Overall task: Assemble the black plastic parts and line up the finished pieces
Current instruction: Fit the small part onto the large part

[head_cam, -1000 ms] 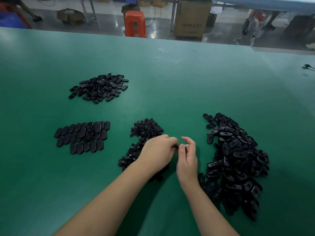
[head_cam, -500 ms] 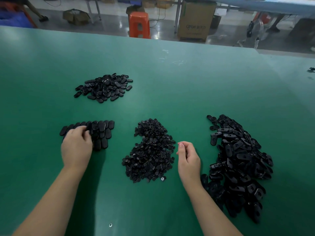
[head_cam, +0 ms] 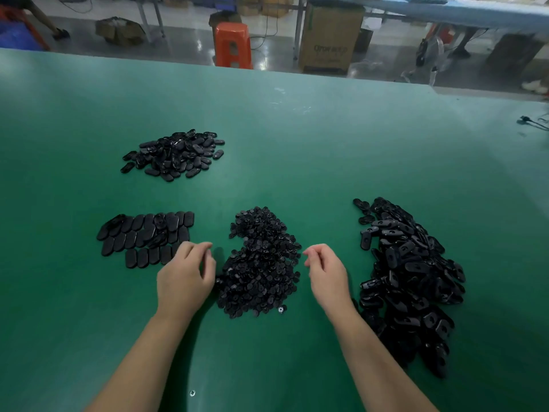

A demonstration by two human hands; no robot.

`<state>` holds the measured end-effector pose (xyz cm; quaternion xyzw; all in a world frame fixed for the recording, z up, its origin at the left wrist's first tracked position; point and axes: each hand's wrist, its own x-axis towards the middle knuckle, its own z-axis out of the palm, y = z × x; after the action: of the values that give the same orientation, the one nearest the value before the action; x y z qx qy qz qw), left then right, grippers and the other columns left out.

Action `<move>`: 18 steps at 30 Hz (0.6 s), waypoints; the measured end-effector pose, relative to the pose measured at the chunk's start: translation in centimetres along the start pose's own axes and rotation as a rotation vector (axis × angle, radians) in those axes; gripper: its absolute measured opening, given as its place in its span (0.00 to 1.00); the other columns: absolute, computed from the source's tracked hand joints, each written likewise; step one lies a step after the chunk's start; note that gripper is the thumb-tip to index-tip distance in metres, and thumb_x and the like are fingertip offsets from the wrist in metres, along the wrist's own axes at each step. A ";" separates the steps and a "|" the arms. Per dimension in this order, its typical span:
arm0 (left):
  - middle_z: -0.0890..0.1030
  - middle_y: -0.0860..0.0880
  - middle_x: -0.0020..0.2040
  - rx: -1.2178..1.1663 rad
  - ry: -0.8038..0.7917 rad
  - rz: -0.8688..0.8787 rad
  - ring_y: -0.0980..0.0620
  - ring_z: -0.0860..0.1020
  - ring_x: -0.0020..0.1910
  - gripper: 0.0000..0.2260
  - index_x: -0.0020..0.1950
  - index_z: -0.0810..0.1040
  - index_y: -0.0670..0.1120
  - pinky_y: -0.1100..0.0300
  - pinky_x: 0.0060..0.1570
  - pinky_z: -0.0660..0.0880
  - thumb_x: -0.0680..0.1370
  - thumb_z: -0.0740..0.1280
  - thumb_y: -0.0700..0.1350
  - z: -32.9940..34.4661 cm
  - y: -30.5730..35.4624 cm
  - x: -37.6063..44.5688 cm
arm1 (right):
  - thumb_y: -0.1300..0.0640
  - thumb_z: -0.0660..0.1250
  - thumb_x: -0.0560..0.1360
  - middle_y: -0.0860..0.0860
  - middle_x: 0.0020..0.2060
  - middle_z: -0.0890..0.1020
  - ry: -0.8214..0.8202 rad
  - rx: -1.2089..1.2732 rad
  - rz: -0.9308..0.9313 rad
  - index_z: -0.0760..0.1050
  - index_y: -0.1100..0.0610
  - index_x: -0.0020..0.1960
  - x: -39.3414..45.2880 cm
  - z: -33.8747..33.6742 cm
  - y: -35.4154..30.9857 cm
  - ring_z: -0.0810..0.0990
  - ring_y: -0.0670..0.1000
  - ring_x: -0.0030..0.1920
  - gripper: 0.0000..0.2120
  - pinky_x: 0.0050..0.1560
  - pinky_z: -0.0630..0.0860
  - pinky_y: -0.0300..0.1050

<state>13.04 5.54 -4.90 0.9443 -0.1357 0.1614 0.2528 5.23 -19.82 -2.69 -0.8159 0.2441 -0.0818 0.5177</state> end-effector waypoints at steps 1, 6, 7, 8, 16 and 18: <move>0.80 0.51 0.47 -0.014 0.004 -0.013 0.56 0.71 0.26 0.11 0.56 0.83 0.43 0.64 0.24 0.67 0.80 0.64 0.45 0.0 -0.2 0.1 | 0.56 0.60 0.85 0.49 0.39 0.81 -0.067 0.046 0.042 0.77 0.50 0.49 0.2 -0.9 -0.3 0.72 0.45 0.32 0.09 0.34 0.70 0.39; 0.80 0.51 0.46 -0.024 -0.052 0.041 0.54 0.72 0.27 0.16 0.56 0.84 0.43 0.62 0.24 0.69 0.79 0.60 0.48 0.2 -0.3 0.4 | 0.53 0.65 0.82 0.43 0.45 0.80 -0.438 -0.499 -0.081 0.76 0.46 0.55 1.2 -7.5 -1.4 0.75 0.39 0.33 0.04 0.37 0.71 0.32; 0.80 0.51 0.46 -0.025 -0.057 0.047 0.54 0.72 0.27 0.16 0.56 0.84 0.44 0.62 0.25 0.69 0.79 0.60 0.48 0.2 -0.2 0.3 | 0.51 0.66 0.82 0.42 0.47 0.79 -0.505 -0.687 -0.106 0.75 0.46 0.58 1.3 -8.7 -1.6 0.77 0.39 0.39 0.06 0.42 0.73 0.35; 0.80 0.51 0.45 -0.029 -0.058 0.044 0.54 0.72 0.28 0.16 0.56 0.84 0.44 0.62 0.25 0.69 0.79 0.59 0.49 0.2 -0.2 0.3 | 0.49 0.68 0.80 0.42 0.50 0.77 -0.563 -0.850 -0.110 0.74 0.46 0.62 1.4 -9.7 -1.8 0.78 0.42 0.46 0.11 0.49 0.74 0.39; 0.78 0.55 0.43 -0.021 -0.061 0.040 0.52 0.76 0.31 0.20 0.53 0.83 0.49 0.58 0.28 0.73 0.79 0.56 0.58 0.1 -0.1 0.4 | 0.43 0.72 0.76 0.49 0.58 0.73 -0.685 -1.239 -0.114 0.70 0.51 0.65 1.2 -9.8 -1.8 0.73 0.52 0.52 0.23 0.48 0.68 0.47; 0.78 0.55 0.42 -0.018 -0.069 0.033 0.52 0.76 0.32 0.20 0.53 0.83 0.49 0.57 0.29 0.74 0.79 0.55 0.58 0.1 0.0 0.5 | 0.41 0.71 0.76 0.48 0.53 0.73 -0.634 -1.231 -0.133 0.71 0.51 0.63 1.8 -9.6 -1.7 0.72 0.51 0.50 0.22 0.47 0.67 0.46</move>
<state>13.50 5.43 -4.81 0.9445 -0.1615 0.1318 0.2540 3.59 -27.87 2.91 -0.9588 0.0329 0.2821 0.0009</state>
